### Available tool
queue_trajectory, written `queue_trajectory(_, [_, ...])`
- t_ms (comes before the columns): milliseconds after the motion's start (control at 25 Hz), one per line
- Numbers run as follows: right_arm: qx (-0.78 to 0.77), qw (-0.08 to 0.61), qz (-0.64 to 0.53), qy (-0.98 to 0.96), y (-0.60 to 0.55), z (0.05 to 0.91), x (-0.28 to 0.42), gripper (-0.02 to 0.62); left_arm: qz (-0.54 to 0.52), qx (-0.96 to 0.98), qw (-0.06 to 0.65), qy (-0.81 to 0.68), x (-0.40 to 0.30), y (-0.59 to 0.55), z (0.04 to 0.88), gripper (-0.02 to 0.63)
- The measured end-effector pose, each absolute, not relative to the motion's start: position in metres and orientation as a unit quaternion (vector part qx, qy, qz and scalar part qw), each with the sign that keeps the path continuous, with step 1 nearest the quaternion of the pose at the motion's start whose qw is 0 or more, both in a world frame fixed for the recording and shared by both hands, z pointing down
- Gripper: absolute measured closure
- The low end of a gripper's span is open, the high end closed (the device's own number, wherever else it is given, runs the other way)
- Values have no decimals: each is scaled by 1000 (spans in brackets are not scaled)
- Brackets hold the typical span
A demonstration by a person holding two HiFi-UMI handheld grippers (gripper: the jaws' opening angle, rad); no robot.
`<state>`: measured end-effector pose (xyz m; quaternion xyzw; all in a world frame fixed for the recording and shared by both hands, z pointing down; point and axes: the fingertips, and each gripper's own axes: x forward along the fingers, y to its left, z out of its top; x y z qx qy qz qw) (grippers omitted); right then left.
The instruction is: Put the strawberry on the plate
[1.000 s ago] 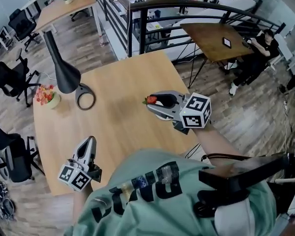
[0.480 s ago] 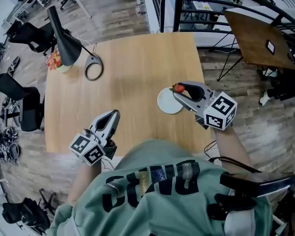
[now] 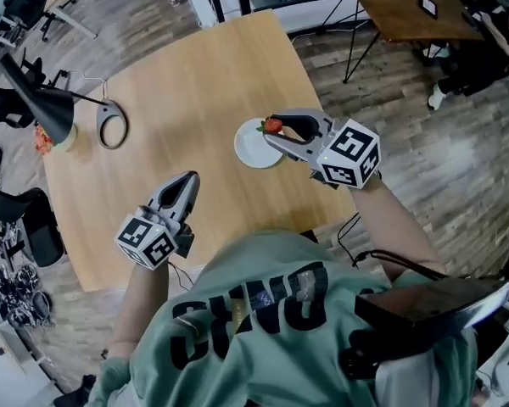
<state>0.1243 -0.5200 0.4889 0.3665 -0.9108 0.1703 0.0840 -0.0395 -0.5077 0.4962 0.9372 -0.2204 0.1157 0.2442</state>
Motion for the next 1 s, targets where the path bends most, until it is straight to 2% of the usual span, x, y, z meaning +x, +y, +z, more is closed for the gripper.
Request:
queue_trajectory(360, [372, 96, 203, -901, -524, 545, 123, 449, 145, 932, 268, -195, -16, -493, 561, 601])
queue_trajectory(1000, [377, 162, 224, -884, -534, 647, 119, 448, 164, 928, 281, -180, -1, -516, 651, 601])
